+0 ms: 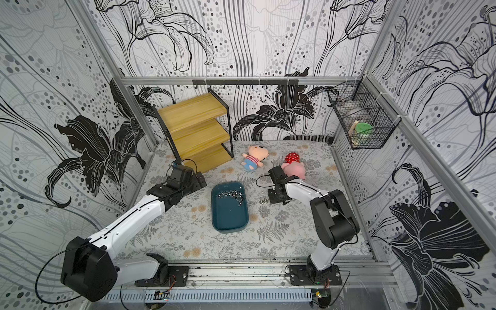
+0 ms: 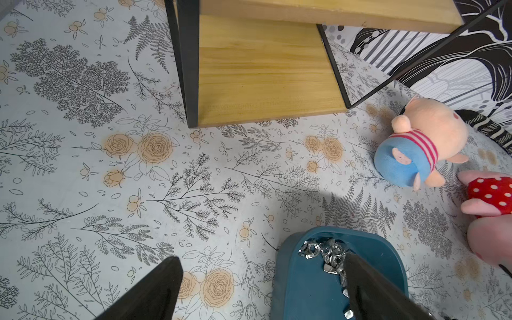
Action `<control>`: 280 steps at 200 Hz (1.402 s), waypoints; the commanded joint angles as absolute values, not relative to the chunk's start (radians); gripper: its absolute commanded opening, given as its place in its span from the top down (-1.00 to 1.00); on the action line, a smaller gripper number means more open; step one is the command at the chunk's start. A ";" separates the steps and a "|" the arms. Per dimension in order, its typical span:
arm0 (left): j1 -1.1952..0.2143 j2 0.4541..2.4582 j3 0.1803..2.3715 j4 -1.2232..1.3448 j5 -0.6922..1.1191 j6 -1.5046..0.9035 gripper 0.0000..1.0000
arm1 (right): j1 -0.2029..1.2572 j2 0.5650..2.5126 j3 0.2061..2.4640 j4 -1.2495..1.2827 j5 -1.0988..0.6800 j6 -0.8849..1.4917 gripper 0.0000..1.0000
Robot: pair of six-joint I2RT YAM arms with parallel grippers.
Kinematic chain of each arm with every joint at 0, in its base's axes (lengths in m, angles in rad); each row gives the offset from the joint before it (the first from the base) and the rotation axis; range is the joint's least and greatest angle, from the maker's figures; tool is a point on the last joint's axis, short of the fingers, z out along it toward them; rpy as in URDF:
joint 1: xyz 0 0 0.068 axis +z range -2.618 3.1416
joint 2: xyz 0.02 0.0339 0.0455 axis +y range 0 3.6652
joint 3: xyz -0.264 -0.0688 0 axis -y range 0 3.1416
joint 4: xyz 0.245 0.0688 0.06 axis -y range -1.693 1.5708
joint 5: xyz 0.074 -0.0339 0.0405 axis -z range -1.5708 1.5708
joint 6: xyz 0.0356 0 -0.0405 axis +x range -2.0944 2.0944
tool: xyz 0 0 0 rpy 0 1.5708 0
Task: Take out the wing nut from the storage box
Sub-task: Place the wing nut at the center of the board.
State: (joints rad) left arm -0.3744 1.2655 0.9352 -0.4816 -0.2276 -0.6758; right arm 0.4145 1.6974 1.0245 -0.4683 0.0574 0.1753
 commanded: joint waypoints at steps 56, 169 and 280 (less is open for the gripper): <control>-0.380 1.273 0.961 -0.485 -0.245 -0.667 -0.91 | 0.410 1.735 1.003 -0.463 0.079 0.169 0.84; -0.380 1.262 0.953 -0.488 -0.249 -0.671 -0.91 | 0.411 1.676 1.022 -0.475 0.080 0.189 0.46; -0.399 1.284 0.952 -0.476 -0.244 -0.682 -0.90 | 0.725 1.578 1.252 -0.511 0.069 0.185 0.40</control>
State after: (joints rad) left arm -0.3923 1.2728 0.9382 -0.4858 -0.2291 -0.6765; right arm 0.6525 1.5513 1.1912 -0.4782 0.0681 0.1749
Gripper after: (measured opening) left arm 0.953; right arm 0.301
